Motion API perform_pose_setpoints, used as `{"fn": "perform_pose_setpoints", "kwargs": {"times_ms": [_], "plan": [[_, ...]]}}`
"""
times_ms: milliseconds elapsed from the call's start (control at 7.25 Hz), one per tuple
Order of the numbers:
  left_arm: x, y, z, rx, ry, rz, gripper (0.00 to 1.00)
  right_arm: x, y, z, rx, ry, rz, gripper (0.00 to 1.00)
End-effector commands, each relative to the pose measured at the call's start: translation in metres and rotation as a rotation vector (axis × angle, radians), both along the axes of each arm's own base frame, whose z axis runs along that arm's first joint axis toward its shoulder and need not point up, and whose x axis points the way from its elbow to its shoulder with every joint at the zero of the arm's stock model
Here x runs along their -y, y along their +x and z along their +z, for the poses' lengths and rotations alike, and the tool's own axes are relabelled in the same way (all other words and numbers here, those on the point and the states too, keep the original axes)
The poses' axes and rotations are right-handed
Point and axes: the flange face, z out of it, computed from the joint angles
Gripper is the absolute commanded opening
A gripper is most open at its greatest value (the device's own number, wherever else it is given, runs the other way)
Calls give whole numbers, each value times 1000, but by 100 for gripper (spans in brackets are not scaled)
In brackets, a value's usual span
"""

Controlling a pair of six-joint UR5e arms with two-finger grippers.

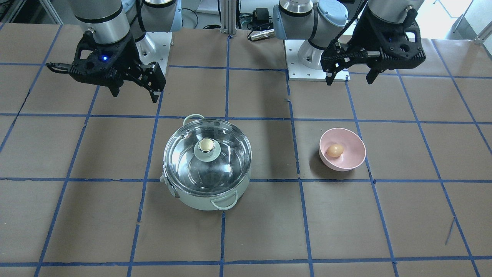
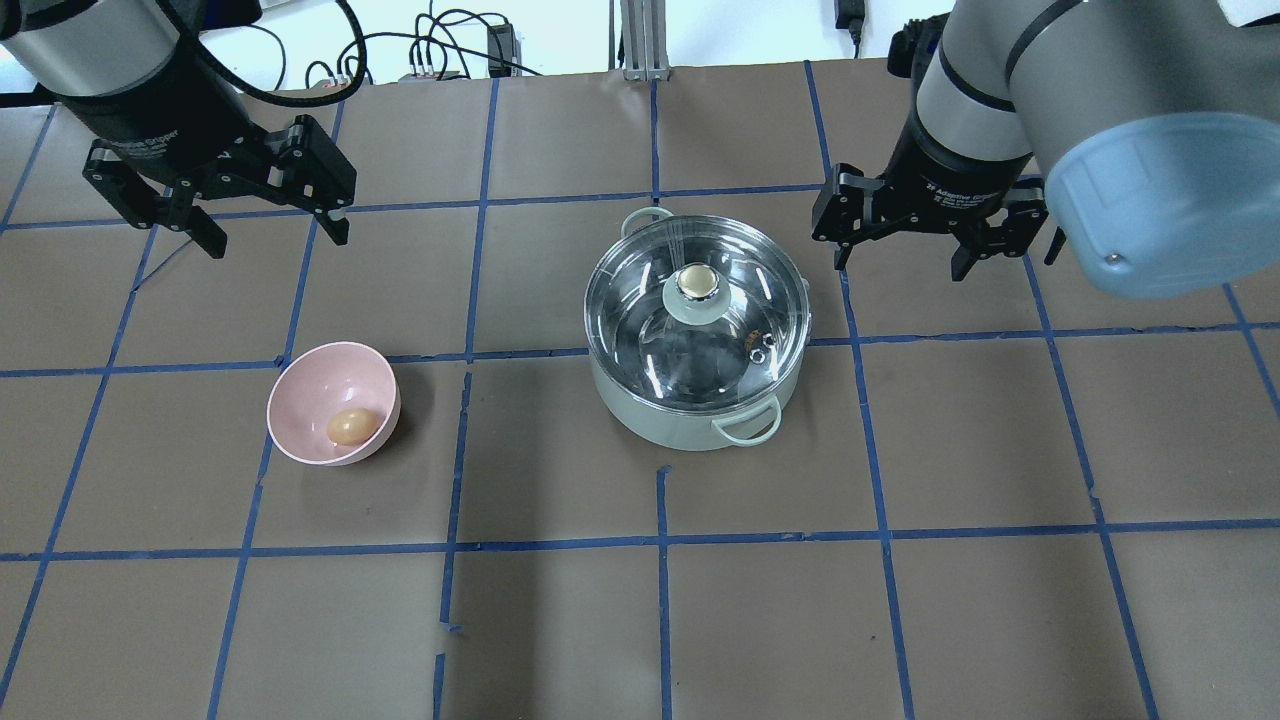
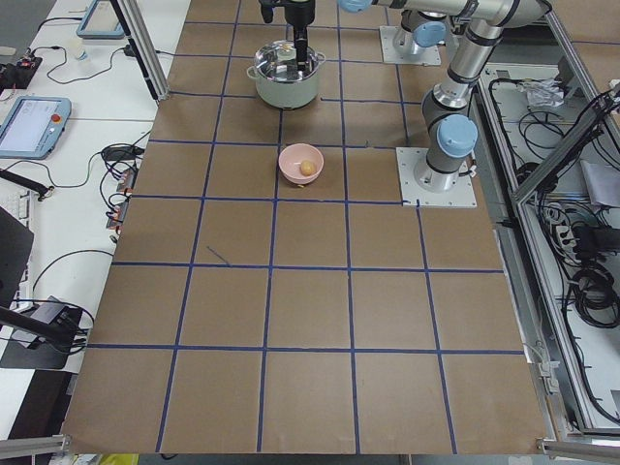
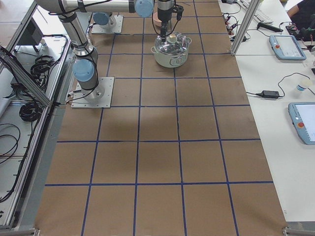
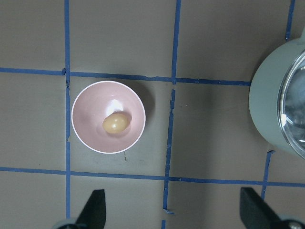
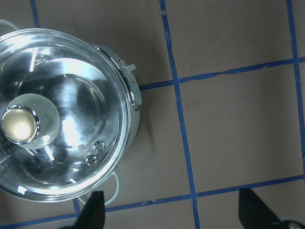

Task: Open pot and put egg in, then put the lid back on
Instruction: 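Move the left gripper down over the pink bowl toward the egg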

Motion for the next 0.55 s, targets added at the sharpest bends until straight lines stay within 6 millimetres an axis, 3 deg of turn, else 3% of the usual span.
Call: {"fn": "perform_pose_setpoints", "kwargs": {"times_ms": [0,138,414], "plan": [[-4,0,-5,-1,14,-9,100,0,0,0,2,0,0,100],[-3,5,-14,-2,30,-21,100,-1,0,-2,0,5,2,100],[-1,21,-51,-11,70,-41,100,-3,-2,-10,3,19,-3,100]]}}
